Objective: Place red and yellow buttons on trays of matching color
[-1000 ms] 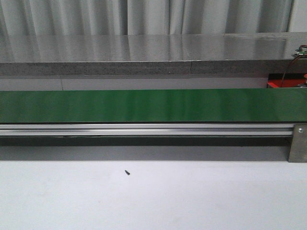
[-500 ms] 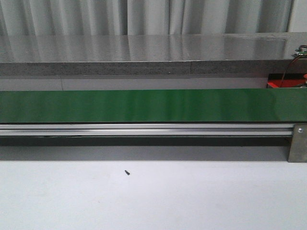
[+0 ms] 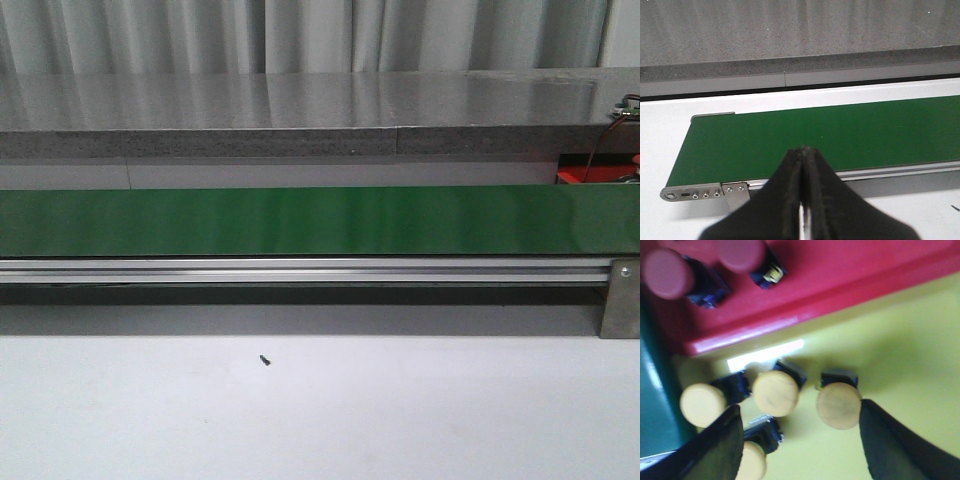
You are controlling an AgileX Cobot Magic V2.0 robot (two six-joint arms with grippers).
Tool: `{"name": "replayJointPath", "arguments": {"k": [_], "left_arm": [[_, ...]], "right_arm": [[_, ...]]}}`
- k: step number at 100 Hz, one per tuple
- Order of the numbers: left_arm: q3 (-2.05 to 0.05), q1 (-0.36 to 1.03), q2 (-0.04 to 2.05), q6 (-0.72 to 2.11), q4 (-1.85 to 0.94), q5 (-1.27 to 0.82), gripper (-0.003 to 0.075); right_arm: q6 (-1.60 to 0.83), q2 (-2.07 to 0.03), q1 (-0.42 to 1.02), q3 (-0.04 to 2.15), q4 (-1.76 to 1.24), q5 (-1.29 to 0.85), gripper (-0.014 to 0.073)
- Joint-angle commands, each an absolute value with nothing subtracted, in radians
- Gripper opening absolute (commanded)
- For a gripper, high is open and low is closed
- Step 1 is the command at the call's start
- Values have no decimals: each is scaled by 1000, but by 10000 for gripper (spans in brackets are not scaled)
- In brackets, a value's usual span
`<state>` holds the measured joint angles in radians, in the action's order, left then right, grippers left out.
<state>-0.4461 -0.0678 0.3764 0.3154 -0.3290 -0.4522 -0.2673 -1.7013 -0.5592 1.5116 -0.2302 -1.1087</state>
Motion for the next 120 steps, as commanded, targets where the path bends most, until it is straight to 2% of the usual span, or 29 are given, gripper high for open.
{"name": "replayJointPath", "arguments": {"k": [1,26,39,77,91,103,120], "left_arm": [[-472,-60,382,316,-347,-376,-20],[-472,-60,382,316,-347,-376,-20],[-472,-60,382,316,-347,-376,-20],[-472,-60,382,316,-347,-376,-20],[-472,-60,382,316,-347,-376,-20],[-472,-60,382,316,-347,-376,-20],[-472,-60,382,316,-347,-376,-20]], "right_arm": [[-291,-1585,-507,1536,-260,-1056,498],[-322,-1377,-292,1530,-252,-968,498],[-324,-1271,-227,1474,-240,-923,498],[-352,-872,-133,1015,-238,-655,498],[-354,-748,-106,866,-238,-631,493],[-354,-666,-103,776,-239,-625,416],[-354,-591,-103,723,-256,-616,166]]}}
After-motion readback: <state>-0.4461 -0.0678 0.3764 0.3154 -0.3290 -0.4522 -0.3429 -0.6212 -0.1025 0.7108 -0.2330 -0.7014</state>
